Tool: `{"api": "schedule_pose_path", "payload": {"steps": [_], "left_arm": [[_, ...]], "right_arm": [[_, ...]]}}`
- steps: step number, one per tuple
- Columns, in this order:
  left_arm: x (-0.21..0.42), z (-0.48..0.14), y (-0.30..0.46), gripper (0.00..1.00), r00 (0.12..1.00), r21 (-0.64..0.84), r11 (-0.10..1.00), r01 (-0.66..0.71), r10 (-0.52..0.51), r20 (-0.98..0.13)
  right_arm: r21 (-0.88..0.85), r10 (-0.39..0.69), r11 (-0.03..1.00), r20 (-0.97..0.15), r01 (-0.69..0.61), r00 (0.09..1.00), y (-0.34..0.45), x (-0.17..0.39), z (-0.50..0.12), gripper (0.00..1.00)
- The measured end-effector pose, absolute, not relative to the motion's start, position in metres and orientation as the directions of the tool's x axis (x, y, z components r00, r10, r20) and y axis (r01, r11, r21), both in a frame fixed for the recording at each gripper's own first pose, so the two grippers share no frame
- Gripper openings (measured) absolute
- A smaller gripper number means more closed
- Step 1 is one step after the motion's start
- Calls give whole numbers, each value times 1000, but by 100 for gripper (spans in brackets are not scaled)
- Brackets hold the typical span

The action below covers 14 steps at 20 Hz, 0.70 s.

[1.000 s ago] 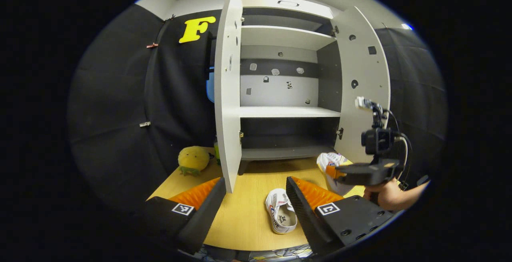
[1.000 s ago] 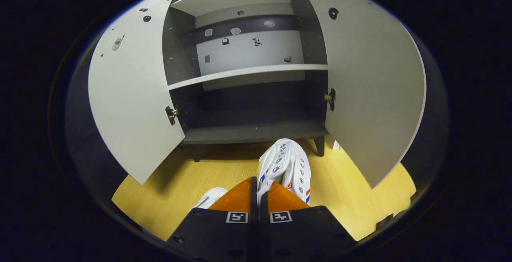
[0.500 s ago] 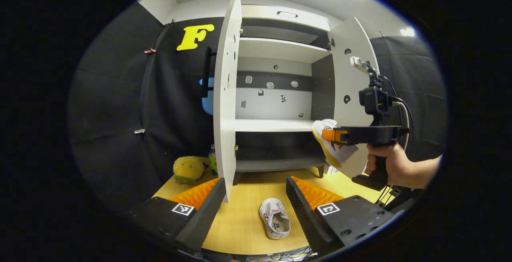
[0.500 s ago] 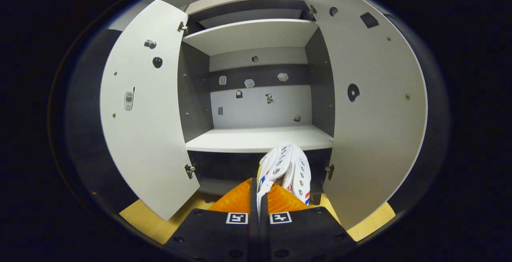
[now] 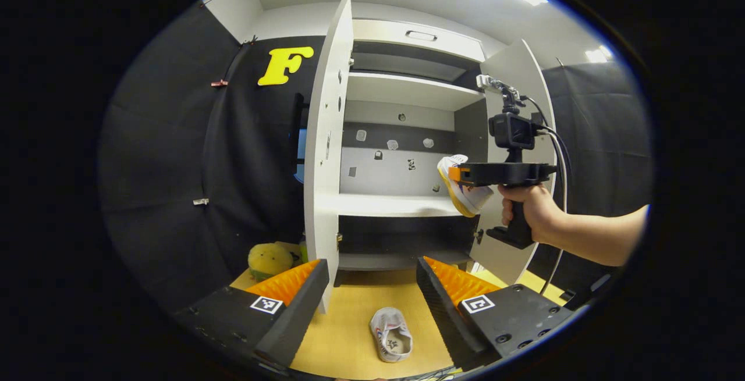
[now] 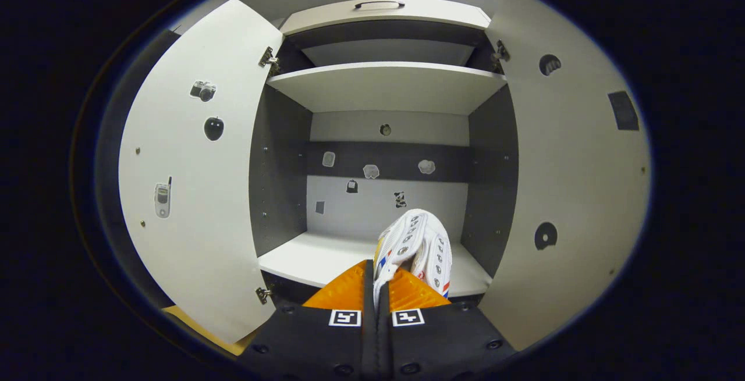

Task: Grab one shoe with the right hand and put it into the shoe cabinet, grab the other shoe with the left hand and put it into the shoe cabinet; then close the right door with the right hand and the left door with the left hand.

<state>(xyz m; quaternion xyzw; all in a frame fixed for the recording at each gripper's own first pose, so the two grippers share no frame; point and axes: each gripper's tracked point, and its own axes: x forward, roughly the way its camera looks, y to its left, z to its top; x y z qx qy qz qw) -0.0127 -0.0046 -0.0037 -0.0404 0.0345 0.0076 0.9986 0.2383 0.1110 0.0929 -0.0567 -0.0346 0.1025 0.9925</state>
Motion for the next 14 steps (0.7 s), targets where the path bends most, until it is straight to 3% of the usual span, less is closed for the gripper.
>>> {"api": "schedule_pose_path", "payload": {"steps": [4,5,7,14], "left_arm": [[-5,-2,-5,95,995,-121,992,-48,37,-93],[-3,-1,-3,95,994,-117,991,-65,55,-90],[-5,-2,-2,95,992,-93,991,-94,85,-90],[25,2,4,95,986,-88,986,-142,133,-100]], "right_arm": [[-197,264,950,88,-243,960,124,287,116,5],[-208,272,946,89,-249,958,127,300,119,9],[-232,273,941,82,-248,958,130,330,120,5],[-257,158,950,-91,-176,983,110,445,77,5]]}}
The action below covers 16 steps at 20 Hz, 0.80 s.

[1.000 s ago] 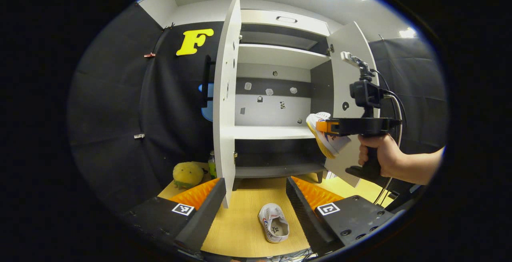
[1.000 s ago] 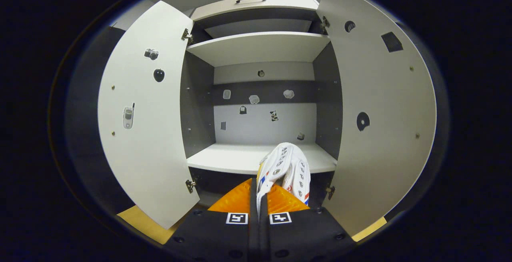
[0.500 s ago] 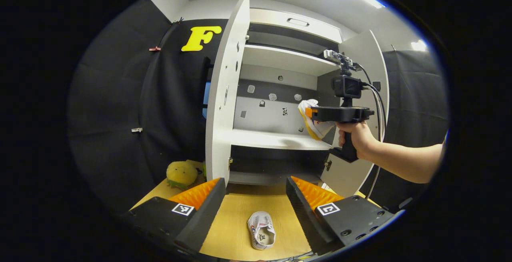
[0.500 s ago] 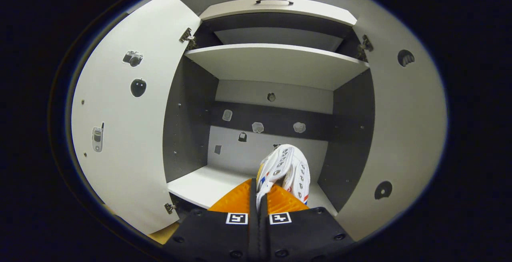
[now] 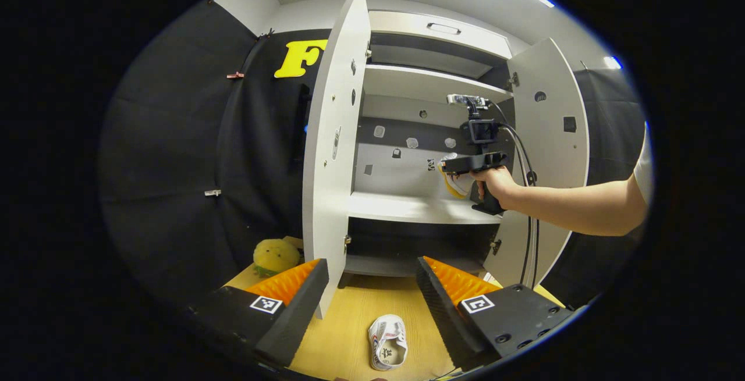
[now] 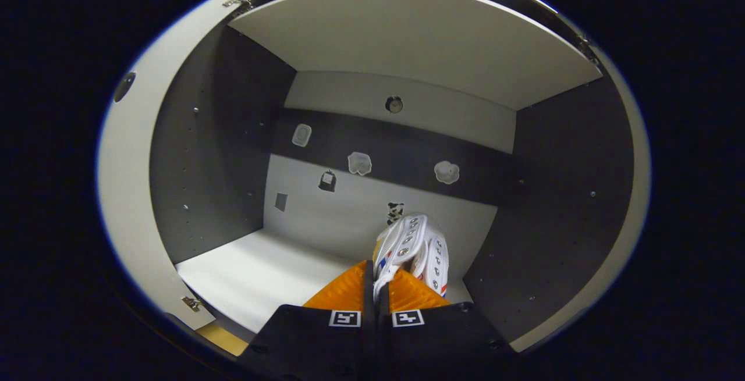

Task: Grab one shoe with the right hand and put it into the shoe cabinet, grab the other shoe with the left hand and put it into the shoe cabinet; then close the right door with the right hand and the left door with the left hand.

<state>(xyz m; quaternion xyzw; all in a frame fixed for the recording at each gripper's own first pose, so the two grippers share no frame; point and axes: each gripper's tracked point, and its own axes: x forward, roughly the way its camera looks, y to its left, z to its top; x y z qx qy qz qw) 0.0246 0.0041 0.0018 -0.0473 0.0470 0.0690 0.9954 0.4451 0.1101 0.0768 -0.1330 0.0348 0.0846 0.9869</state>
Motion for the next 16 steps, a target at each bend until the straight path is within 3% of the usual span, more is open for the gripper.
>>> {"api": "schedule_pose_path", "payload": {"steps": [6,11,16], "left_arm": [[37,-2,11,95,977,-79,979,-190,181,-112],[36,0,9,95,972,-71,974,-214,206,-110],[25,0,10,95,967,-83,967,-242,233,-106]], "right_arm": [[-293,85,945,-210,-146,974,88,493,39,5],[-191,88,967,-364,-167,927,87,500,-8,5],[-203,86,964,-377,-173,922,96,494,-15,5]]}}
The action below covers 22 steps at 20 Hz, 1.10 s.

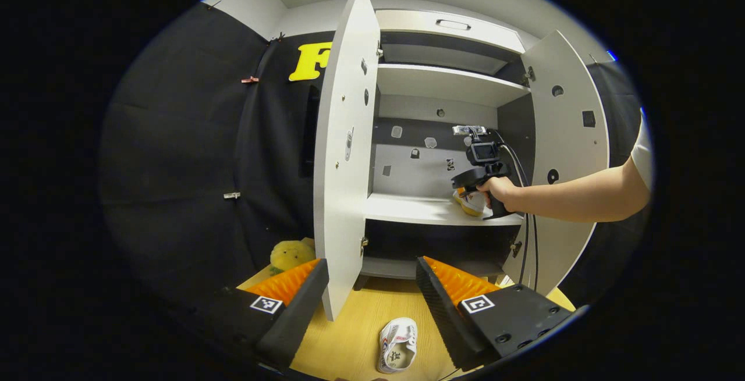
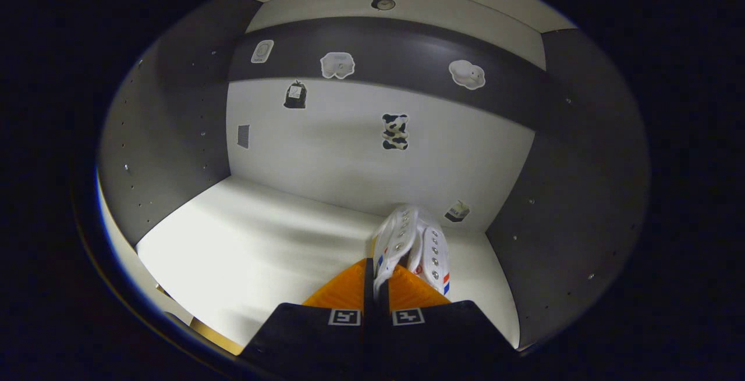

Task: Grab one shoe with the right hand and put it into the shoe cabinet, grab the other shoe with the left hand and put it into the shoe cabinet; then close the right door with the right hand and the left door with the left hand.

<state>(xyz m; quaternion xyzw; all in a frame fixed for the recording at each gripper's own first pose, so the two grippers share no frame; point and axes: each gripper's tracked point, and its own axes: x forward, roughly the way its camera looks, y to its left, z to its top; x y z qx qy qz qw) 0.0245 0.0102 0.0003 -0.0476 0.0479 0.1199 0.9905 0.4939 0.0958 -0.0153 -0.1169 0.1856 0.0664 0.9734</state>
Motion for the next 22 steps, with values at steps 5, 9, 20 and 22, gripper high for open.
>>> {"api": "schedule_pose_path", "payload": {"steps": [5,9,20,22], "left_arm": [[13,1,13,95,965,-111,962,-251,239,-105],[1,-3,15,95,969,-113,966,-234,223,-104],[-19,-59,33,95,972,-104,979,-175,155,-175],[-21,-71,37,95,971,-94,982,-167,147,-188]], "right_arm": [[-188,76,971,-348,-149,934,100,461,-4,26],[-176,130,968,-268,-181,955,112,410,27,62],[-57,211,975,-61,-214,976,107,244,83,98],[-34,209,977,-27,-210,978,98,216,79,98]]}}
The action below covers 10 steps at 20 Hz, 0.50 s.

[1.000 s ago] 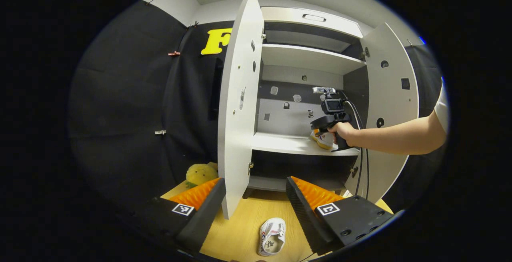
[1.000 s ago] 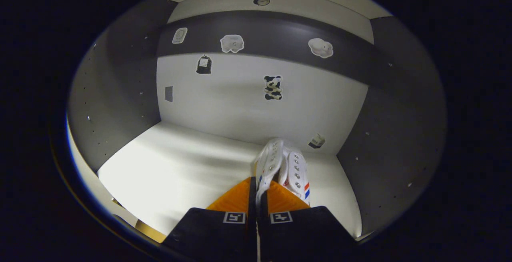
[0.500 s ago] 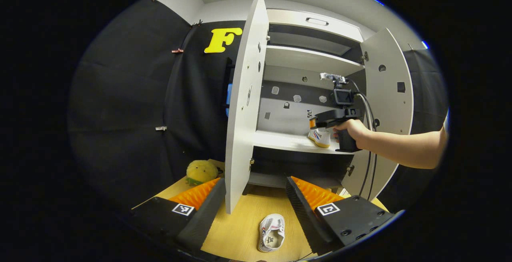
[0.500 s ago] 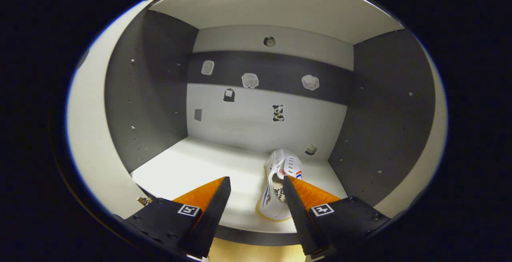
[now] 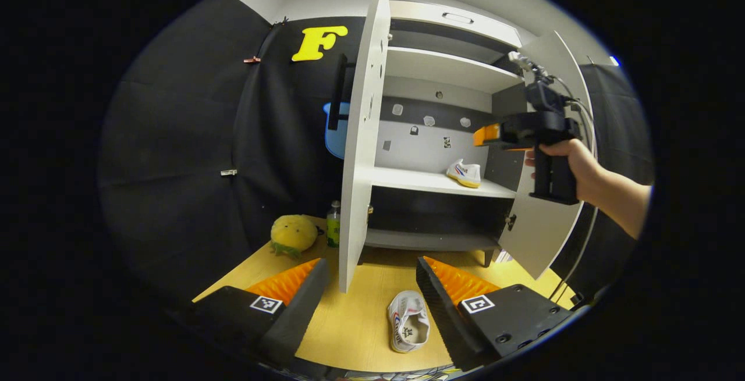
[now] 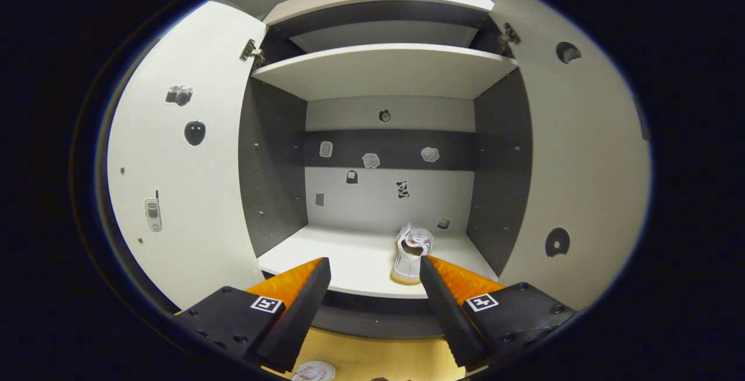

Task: Grab one shoe with the right hand and put it into the shoe cabinet, grab the other shoe with the left hand and put it into the shoe cabinet; then close the right door with the right hand and the left door with the left hand.

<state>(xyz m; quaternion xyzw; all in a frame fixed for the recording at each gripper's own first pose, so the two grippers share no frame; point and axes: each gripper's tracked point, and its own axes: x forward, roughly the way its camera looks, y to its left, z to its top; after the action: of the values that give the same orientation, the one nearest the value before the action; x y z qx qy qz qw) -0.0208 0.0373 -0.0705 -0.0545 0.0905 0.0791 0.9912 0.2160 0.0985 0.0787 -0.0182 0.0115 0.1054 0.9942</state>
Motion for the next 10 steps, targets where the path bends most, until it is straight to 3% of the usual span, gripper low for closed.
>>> {"api": "schedule_pose_path", "payload": {"steps": [5,10], "left_arm": [[-16,-117,36,95,960,-107,987,-120,89,-264],[-14,-179,12,96,925,-99,995,-28,-11,-379]], "right_arm": [[-19,162,986,-35,-163,986,65,147,26,98],[-30,114,992,-171,-120,979,25,90,-59,98]]}}
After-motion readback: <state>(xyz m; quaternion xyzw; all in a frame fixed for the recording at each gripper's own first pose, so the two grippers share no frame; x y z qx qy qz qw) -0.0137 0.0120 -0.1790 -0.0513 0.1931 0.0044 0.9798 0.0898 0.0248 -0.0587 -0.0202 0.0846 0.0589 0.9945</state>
